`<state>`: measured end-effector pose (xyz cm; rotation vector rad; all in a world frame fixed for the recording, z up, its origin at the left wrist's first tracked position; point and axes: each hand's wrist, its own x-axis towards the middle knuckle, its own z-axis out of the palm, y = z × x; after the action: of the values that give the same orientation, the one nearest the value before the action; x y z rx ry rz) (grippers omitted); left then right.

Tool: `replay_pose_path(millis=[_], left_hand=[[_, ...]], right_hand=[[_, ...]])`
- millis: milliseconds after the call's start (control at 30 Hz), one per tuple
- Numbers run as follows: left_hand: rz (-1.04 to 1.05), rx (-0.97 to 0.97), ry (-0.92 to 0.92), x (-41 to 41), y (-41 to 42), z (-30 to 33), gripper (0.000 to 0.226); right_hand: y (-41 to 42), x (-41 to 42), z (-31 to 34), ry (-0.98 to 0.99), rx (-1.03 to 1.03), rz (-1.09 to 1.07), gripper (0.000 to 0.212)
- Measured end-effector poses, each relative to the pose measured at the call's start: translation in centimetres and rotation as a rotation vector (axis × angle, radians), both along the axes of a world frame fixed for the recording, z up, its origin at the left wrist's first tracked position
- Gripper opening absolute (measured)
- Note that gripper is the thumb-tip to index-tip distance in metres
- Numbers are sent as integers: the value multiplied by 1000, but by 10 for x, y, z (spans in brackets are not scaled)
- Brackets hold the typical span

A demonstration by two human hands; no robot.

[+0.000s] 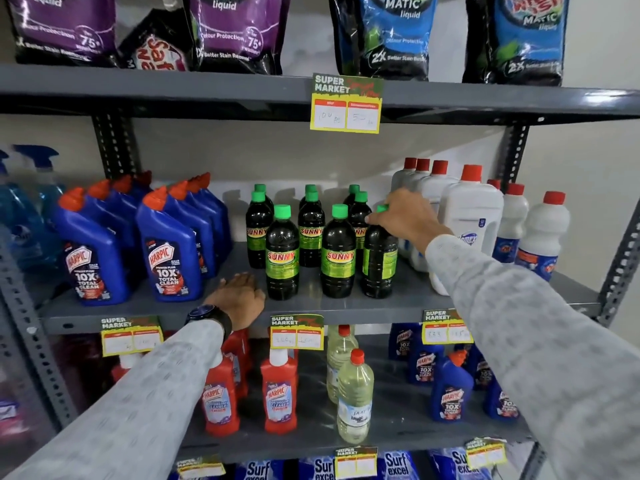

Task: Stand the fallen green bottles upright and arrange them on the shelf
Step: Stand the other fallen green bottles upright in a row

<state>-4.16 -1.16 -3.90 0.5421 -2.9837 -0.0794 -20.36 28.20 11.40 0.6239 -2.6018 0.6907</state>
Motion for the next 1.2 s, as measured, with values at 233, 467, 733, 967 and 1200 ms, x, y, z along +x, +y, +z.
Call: replay_pose_path(millis=[233, 467, 733, 967, 1200], left_hand=[[5, -43, -17, 1, 1, -1, 63], [31, -36, -59, 3, 8, 6, 59], [3, -140, -93, 5, 15, 12, 57], [14, -82, -79, 1, 10, 7, 59], [32, -29, -68, 2, 0, -2, 62]], right_hand=[[6, -1, -10, 61, 28, -9, 64], [24, 18, -76, -6, -547, 115, 65], [24, 14, -140, -354, -585, 343, 82], [15, 16, -150, -195, -619, 191, 93], [19, 16, -153, -246, -670, 274, 83]])
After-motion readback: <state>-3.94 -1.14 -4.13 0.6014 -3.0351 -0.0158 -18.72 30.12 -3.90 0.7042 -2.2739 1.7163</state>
